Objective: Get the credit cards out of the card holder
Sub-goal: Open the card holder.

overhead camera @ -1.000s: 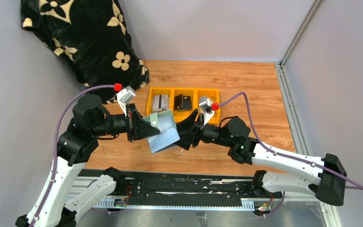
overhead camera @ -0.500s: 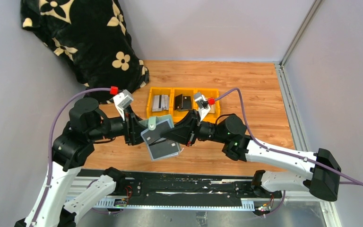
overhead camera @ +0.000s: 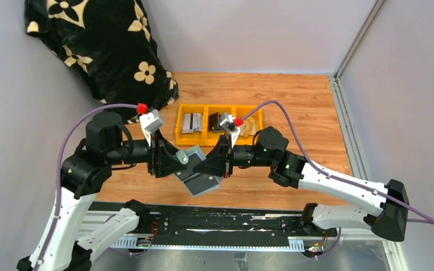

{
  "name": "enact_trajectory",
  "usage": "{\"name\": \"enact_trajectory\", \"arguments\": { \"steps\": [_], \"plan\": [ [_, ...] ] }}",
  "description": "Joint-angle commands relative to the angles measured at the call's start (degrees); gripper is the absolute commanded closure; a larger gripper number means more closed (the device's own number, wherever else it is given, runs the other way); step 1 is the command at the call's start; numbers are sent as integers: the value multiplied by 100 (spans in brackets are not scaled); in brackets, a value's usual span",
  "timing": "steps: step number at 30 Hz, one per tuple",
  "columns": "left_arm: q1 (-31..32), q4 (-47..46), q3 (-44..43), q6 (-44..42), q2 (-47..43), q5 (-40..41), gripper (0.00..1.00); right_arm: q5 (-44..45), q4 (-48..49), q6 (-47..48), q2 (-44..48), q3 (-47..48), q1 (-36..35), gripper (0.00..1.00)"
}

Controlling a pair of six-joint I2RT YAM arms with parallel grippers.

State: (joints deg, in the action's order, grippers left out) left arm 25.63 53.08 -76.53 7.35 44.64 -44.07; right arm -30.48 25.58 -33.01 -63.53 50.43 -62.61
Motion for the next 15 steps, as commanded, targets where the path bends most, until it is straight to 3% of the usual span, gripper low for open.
{"name": "enact_trajectory", "arguments": {
  "steps": [1, 7, 15],
  "plan": [
    [-13, 554, 333, -376, -71, -813, 44, -472, -1077, 655, -46, 806, 51, 100],
    [-18, 585, 729, -510, -305, -642, 47, -1214, -2218, 1121, -551, 1706, 96, 100],
    [-14, 589, 578, -322, -233, -1053, 72, -2118, -2866, 1573, -1066, 2303, 159, 100]
  ]
}}
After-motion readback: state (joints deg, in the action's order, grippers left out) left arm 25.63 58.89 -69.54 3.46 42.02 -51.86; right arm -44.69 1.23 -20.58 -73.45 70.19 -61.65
